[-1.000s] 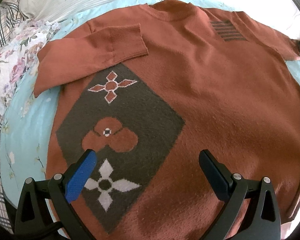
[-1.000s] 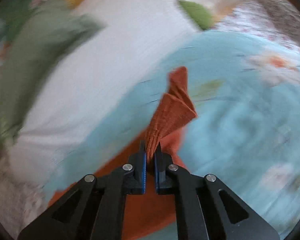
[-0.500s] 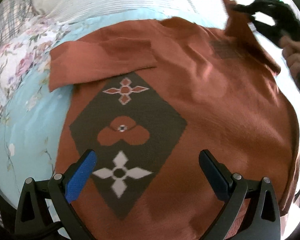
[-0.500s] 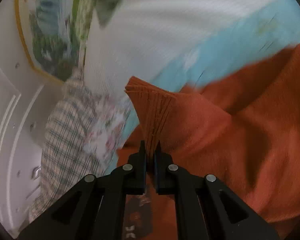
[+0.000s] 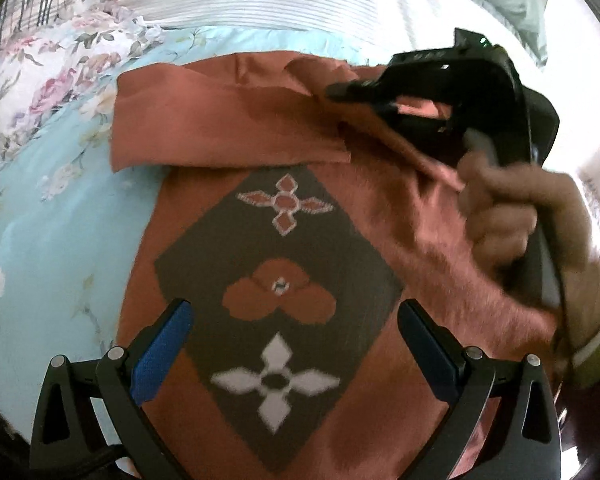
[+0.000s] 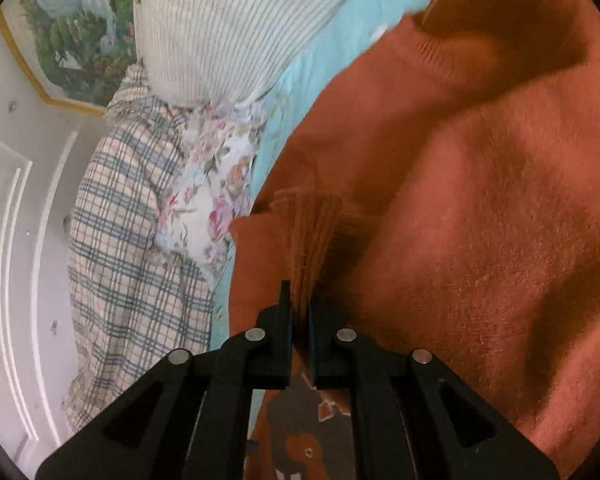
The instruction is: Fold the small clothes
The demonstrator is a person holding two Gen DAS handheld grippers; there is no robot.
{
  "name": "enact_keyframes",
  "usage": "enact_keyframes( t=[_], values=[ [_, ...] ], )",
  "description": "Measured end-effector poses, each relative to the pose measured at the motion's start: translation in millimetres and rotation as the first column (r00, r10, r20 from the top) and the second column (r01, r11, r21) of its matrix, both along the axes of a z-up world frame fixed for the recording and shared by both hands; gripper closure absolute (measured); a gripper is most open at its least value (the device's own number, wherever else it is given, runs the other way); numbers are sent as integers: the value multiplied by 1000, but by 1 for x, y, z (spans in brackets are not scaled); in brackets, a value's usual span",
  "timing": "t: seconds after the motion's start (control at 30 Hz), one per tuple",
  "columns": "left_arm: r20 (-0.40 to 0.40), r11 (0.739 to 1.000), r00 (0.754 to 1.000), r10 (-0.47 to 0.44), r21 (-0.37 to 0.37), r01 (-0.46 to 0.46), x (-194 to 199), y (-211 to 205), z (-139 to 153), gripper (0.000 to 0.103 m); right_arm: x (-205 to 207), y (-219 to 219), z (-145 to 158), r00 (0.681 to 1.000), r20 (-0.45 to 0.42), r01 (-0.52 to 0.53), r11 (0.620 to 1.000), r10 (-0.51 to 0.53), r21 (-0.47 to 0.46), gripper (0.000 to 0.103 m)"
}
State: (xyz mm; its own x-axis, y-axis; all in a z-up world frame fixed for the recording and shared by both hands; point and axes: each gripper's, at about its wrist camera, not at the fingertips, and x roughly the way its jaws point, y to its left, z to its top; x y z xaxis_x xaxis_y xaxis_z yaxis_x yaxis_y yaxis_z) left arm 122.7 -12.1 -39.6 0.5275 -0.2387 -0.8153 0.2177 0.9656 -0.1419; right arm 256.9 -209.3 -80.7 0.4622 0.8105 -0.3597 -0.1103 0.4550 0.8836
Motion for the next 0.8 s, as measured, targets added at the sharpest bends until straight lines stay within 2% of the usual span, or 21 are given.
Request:
enact_keyframes(
  t=[0.17, 0.23, 0.3, 0.33, 0.37, 0.5, 0.67, 0.77, 0.8],
  values=[
    [-45, 997, 999, -12, -80, 9, 31, -6, -12, 1, 0, 17, -3, 999, -3, -36, 998, 36, -54, 89],
    [-81, 994, 997, -14, -111, 5, 47, -8, -19, 1, -6, 8, -5, 999, -19, -30, 1000, 30, -5, 85],
    [-102, 987, 995, -15, -163, -2, 65, -7, -21, 1, -17, -11, 3, 1000, 8, 6, 1000, -6, 29, 67],
    [-106, 984, 994, -12, -176, -7, 71, -7, -22, 1, -23, -20, 7, 999, 23, 25, 999, -26, 33, 49],
    [-111, 982, 994, -9, -187, -12, 78, -7, -23, 1, -30, -30, 13, 998, 44, 46, 998, -48, 41, 44],
    [-110, 973, 994, 2, -229, -28, 116, -12, -18, 1, -73, -78, 27, 982, 100, 155, 986, -160, 53, 44],
    [-67, 967, 996, 51, -247, -66, 149, -10, -2, 3, -121, -136, 31, 943, 118, 313, 950, -311, -1, 44],
    [-41, 969, 997, 61, -236, -69, 172, -10, 2, 9, -138, -166, 28, 911, 107, 404, 914, -399, -32, 44],
    [-46, 973, 998, 50, -222, -59, 183, -12, 0, 20, -143, -177, 27, 897, 100, 435, 900, -430, -31, 44]
  ],
)
